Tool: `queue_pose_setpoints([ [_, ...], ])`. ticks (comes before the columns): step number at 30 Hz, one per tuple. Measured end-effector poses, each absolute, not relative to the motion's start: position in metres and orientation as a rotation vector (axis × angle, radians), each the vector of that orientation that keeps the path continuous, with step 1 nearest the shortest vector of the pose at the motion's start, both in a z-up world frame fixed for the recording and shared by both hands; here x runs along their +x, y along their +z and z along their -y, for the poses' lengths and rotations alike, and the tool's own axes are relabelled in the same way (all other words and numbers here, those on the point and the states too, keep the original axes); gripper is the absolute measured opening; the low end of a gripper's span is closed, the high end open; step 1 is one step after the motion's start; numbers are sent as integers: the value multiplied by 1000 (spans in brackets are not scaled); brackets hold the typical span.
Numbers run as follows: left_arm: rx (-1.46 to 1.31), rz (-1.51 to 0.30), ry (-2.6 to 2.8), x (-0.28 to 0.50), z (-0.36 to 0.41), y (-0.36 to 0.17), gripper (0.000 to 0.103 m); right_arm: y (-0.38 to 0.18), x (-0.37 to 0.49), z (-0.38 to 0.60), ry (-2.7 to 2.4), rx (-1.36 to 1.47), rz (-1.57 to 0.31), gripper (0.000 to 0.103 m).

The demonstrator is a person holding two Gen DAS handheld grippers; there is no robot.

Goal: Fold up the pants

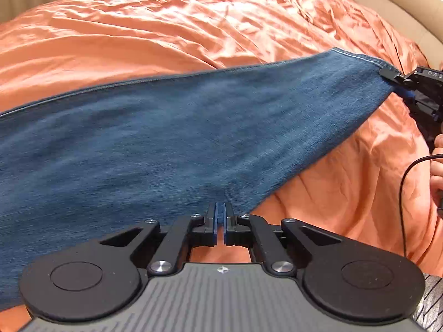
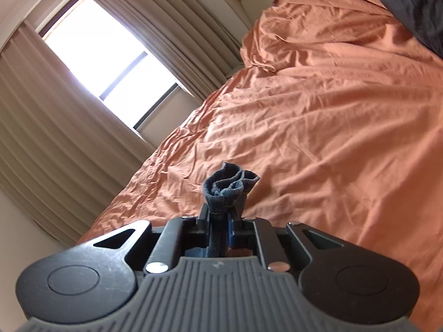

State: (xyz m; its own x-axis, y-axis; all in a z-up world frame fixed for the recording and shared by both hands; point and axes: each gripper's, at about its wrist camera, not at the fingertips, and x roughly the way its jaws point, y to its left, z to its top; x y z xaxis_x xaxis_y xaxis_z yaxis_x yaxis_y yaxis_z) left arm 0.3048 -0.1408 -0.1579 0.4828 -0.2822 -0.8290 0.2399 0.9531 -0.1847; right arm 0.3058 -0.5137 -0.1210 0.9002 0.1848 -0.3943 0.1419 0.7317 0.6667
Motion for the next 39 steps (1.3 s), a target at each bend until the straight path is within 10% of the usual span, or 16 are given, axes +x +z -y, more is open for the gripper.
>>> queue_pose_setpoints([
  [16,-248,-788,-100,256,-40,-107,3,24,329,254,334,476,-438,7],
  [30,-452,-790,-80,240,-141,-137,3,-167,274,29,433,49,-864,7],
  [39,-575,-800,-180,258,-145,-149,20,-165,278,47,521,66,-886,43],
])
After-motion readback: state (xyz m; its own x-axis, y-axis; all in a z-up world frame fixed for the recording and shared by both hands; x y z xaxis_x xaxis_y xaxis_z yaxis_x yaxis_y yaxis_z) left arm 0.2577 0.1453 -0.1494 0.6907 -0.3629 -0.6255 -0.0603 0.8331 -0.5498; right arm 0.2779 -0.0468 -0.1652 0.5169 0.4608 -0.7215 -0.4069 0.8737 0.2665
